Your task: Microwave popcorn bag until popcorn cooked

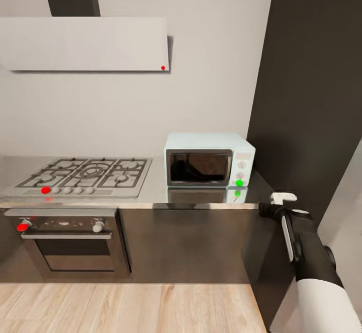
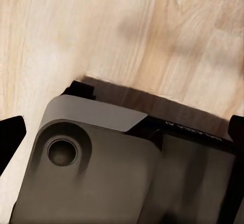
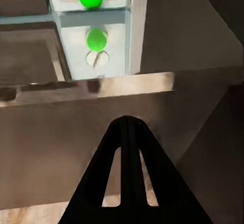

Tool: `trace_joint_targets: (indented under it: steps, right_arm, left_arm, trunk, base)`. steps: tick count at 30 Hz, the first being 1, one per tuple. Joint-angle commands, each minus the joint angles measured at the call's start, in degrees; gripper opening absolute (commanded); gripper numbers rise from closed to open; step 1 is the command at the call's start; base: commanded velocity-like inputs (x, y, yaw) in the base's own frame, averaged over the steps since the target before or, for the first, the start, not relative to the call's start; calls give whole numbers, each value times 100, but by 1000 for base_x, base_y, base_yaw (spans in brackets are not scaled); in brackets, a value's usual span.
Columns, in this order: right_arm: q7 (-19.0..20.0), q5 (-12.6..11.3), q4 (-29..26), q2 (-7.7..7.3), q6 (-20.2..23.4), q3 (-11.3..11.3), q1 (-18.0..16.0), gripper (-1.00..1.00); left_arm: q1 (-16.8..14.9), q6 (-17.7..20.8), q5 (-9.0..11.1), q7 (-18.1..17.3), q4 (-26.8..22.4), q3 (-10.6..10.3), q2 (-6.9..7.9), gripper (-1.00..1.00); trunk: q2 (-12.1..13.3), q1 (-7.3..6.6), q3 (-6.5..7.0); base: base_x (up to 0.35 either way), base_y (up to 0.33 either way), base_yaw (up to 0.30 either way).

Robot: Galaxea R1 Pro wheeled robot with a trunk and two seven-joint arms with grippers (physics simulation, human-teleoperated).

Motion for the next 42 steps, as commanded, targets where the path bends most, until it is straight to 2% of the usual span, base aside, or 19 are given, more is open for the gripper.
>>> trace_joint_targets:
  steps: [1,4,5,9,10,12,13,15,16,17,18,19,25,28,37,38,40,41,42]
  right_arm:
    - [51,65,305,-14,17,-10,-1,-100]
    - [53,111,1802,-57,-125,-21,3,-100]
    - [50,131,2493,-60,-394,-17,3,-100]
    - [-39,472,4795,-64,-1775,-16,3,-100]
    - [-72,605,5813,-81,-2356,-20,3,-100]
    - [-145,658,6941,-267,-3236,7,14,-100]
    - [-168,662,7064,-302,-3396,12,58,-100]
    - [-212,676,7230,-357,-3657,19,688,-100]
    - [-226,678,7259,-367,-3825,27,1157,-100]
    - [-232,674,7268,-365,-3976,28,1414,-100]
    - [-247,664,7276,-357,-4202,28,1942,-100]
    - [-252,658,7279,-357,-4245,25,2100,-100]
    - [-249,626,7290,-352,-4320,21,2515,-100]
    - [-249,626,7291,-339,-4619,21,2751,-100]
    - [-259,619,7287,-347,-4762,-1,2821,-100]
    - [-319,545,7286,-339,-4762,-21,2820,-100]
    - [-784,162,7286,-332,-4731,-23,2821,-100]
    - [-840,123,7284,-330,-4719,-23,2822,-100]
    - [-1496,1097,7194,31,-5086,-1372,2816,-100]
  left_arm:
    - [-2,-11,34,22,-2,-52,-2,100]
    - [-2,-11,46,22,-2,-49,-3,100]
    - [-2,-11,52,22,-2,-42,-2,100]
    - [-2,-3,48,5,6,-40,4,100]
    - [-2,1,48,-1,7,-39,5,100]
    - [-2,0,48,-4,7,-38,11,100]
    - [-2,-1,48,-4,7,-38,12,100]
    - [-2,-2,48,-4,7,-38,14,100]
    - [-2,-2,48,-4,7,-38,16,100]
    - [-2,-2,51,-4,7,-38,22,100]
    - [-2,1,55,-4,7,-38,30,100]
    - [-2,0,56,-4,7,-38,31,100]
    - [-2,-2,58,44,16,-33,41,100]
    - [-2,1,57,52,16,-32,41,100]
    - [32,80,-9,63,17,-51,69,100]
    - [65,71,-12,65,16,-55,75,100]
    - [86,75,-29,72,16,-72,90,100]
    - [96,80,-80,73,16,-79,101,100]
    - [174,-2,-831,75,-14,-56,551,100]
  trunk:
    - [-6,-3,-7]
    - [-6,-3,-7]
    - [-6,-3,-7]
    - [-6,-3,-7]
    - [-6,-3,-7]
    - [-6,-3,-7]
    - [-6,-3,-7]
    - [-6,-3,-7]
    - [-6,-3,-7]
    - [-6,-3,-7]
    - [-6,-3,-7]
    - [-6,-3,-7]
    - [-6,-3,-7]
    - [-6,-3,-7]
    - [-6,-3,-7]
    - [-6,-3,-7]
    - [-6,-3,-7]
    - [-6,-3,-7]
    - [-6,-3,-7]
  base:
    - [-345,0,0]
    - [-345,0,0]
    - [-338,0,0]
    - [-141,0,0]
    - [-14,0,0]
    - [-5,0,0]
    - [-2,0,0]
    - [0,0,0]
    - [0,0,0]
    - [0,0,0]
    - [0,0,0]
    - [0,0,0]
    - [0,0,0]
    - [0,0,0]
    - [0,0,0]
    - [0,0,0]
    - [0,0,2]
    - [0,0,48]
    - [0,0,0]
